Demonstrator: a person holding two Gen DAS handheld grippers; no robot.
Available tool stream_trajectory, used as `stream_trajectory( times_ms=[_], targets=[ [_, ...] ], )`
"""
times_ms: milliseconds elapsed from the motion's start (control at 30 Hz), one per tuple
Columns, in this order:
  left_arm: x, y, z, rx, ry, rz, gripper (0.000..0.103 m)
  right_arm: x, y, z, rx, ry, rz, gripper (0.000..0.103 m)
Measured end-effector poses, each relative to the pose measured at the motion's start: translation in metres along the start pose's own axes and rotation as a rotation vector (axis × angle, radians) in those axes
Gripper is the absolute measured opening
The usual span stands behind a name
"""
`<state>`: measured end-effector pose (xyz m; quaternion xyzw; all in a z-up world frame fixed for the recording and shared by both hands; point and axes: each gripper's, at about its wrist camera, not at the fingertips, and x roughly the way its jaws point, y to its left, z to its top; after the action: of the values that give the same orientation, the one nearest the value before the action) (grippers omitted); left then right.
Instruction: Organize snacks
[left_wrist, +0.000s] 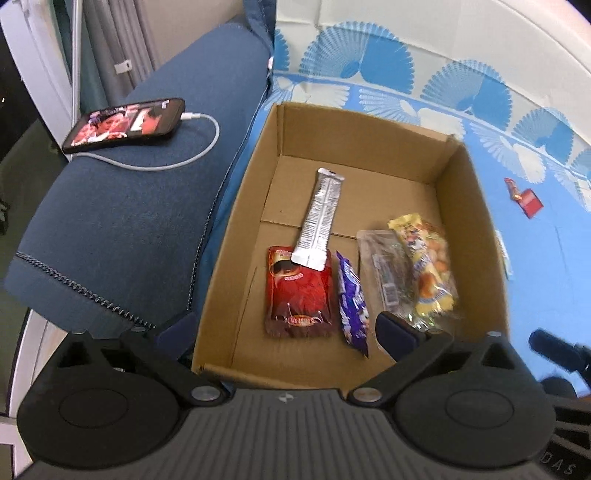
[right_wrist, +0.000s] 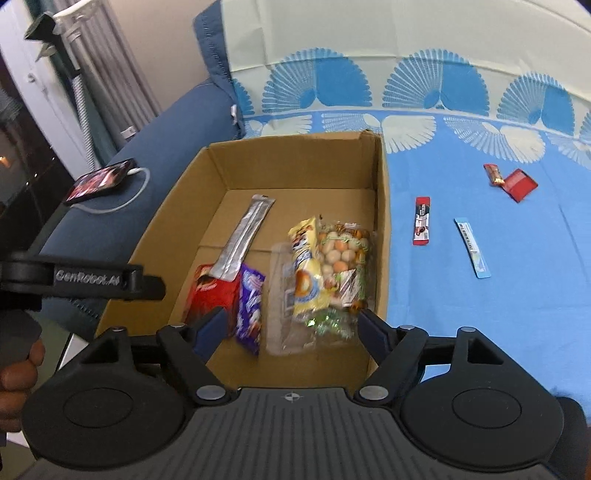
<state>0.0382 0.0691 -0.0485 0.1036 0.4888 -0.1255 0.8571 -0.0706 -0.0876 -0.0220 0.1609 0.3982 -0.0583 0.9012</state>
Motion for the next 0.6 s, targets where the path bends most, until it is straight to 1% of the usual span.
stream_trajectory(
  times_ms=[200,500,600],
  targets=[
    [-0.035,-0.008,-0.02,0.024,-0.063,0.005,0.103,-0.039,0.011,-0.01,-0.041,-0.094,-0.021,0.086],
    [-0.073,-0.021,-0.045,0.058,-0.141,0.025,0.103,-0.078,0.018,-0.026,-0.077,-0.163,-0.015,0.088],
    [-0.081,-0.023,-0.051,0.06,-0.148,0.029,0.103,-0.088,0.02,-0.03,-0.085,-0.186,-0.014,0.089]
  ],
)
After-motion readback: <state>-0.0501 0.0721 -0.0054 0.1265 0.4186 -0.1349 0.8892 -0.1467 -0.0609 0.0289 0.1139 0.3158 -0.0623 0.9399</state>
